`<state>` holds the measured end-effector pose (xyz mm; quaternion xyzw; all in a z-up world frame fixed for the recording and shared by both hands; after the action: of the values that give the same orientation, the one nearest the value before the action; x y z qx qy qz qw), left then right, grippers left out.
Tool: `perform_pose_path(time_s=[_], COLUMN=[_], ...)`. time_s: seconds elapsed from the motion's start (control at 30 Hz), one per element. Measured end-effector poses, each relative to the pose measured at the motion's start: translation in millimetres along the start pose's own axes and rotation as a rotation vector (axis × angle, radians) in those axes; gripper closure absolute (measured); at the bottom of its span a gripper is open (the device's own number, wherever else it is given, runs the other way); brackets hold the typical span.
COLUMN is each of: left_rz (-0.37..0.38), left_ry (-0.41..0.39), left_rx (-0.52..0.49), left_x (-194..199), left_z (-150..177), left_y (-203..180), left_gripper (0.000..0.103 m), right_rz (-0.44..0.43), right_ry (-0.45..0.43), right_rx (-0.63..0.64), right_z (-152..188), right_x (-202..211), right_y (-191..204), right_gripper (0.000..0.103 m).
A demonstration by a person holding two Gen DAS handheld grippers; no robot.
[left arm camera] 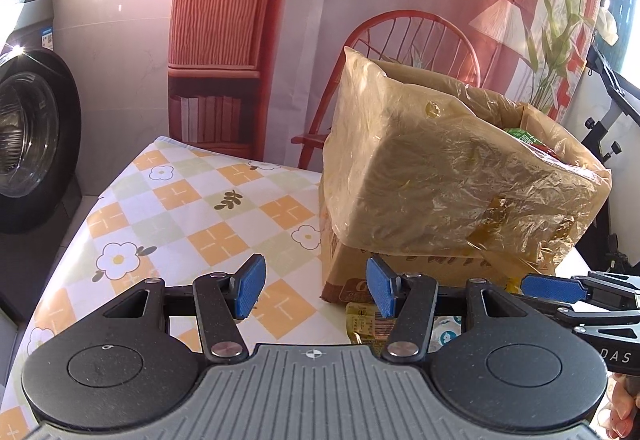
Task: Organize snacks
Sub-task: 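Withdraw both open grippers from the box toward the remaining snacks, then grasp the gold foil packet with the left gripper while the right gripper grasps the white-blue printed packet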
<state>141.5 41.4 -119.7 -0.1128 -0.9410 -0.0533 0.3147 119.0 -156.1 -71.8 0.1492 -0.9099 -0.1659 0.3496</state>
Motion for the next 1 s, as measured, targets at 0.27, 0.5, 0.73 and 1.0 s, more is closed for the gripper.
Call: perform_pose_path(time_s=[0.27,0.5,0.73,1.0], left_rz=[-0.036,-0.029,-0.009,0.023], left_ry=[0.028,0.044,0.081,0.111], left_rx=[-0.048,-0.068,-0.082,-0.093], left_x=[-18,-29,-42,-52], left_z=[12,19,29,41], left_y=[-4,-8,-11,-17], left_gripper=[0.044,0.044,0.044,0.044], right_rz=[0.050,0.040,0.081,0.092], right_ry=[0.124,0.219,0.238,0.257], right_rx=[0.067,0.017,0.024,-0.005], right_z=[23,25,27,30], right_x=[-43,-74,-81,-86], right_y=[-17,-37,-38,-44], right_gripper=[0.046,0.037,0.036,0.039])
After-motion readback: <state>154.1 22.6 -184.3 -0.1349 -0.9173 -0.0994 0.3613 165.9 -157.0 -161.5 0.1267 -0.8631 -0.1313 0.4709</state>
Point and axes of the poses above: each gripper's, at about its wrist camera, not at the fingertips, and x roughly against the way its jaws point, y to its left, z to its underside, the point moved 3 cm from there along -x, roughly the way its jaws point, and after that the axes turned 13 degrees about -x, right-handed, at the moved point
